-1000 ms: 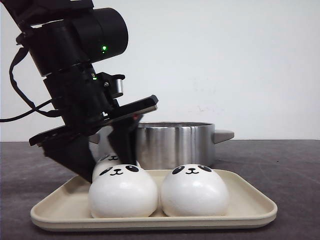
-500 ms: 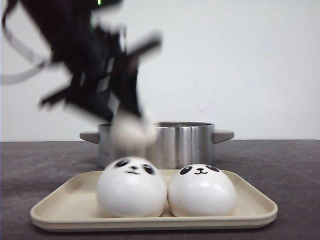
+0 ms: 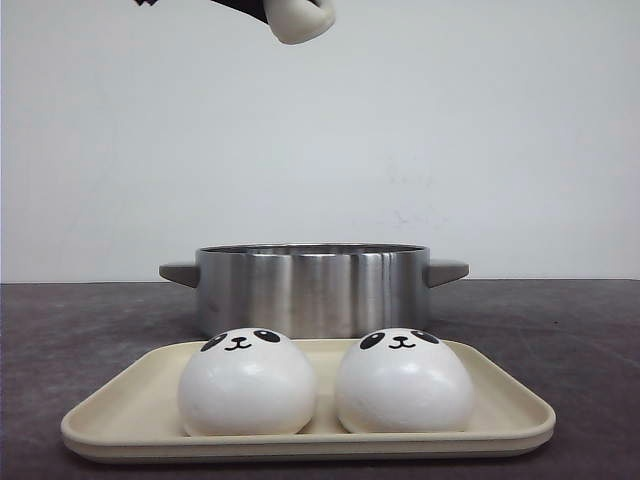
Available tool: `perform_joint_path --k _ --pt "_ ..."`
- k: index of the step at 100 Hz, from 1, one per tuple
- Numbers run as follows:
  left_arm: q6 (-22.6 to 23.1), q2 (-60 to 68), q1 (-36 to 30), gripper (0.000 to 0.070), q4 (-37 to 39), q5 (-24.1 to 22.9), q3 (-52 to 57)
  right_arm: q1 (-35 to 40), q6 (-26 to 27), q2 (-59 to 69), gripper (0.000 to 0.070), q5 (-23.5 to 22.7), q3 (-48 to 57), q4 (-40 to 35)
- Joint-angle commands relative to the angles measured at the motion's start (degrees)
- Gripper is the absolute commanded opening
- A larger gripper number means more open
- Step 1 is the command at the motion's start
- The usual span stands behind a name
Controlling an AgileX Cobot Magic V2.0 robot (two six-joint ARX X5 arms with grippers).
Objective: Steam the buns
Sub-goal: 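Carry the bun with the left gripper into the steamer and release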
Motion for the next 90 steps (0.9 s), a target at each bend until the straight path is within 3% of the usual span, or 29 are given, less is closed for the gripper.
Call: perform_joint_path --k 1,47,72,78,90 --pt "2.2 3.8 0.7 0.0009 0.2 -0.2 2.7 0.6 -0.8 0.5 0.0011 0.0 0.9 0.7" --pt "3.8 25.6 7.8 0.0009 1.7 -4.9 7.5 0.6 -2.2 0.5 0.0011 0.0 0.6 -0.4" --pt "3.8 31.3 10.0 0.0034 6.2 -4.9 7.5 0.6 -2.3 0.5 0.0011 0.0 0.6 -0.6" --pt "3.8 31.8 10.2 0.0093 6.9 -4.9 7.5 0.6 -2.3 0.5 0.0011 0.0 0.6 -0.8" --pt "3.8 32.2 10.3 0.0324 7.2 -4.9 7.5 0.6 -2.3 0.5 0.0011 0.0 0.6 -1.7"
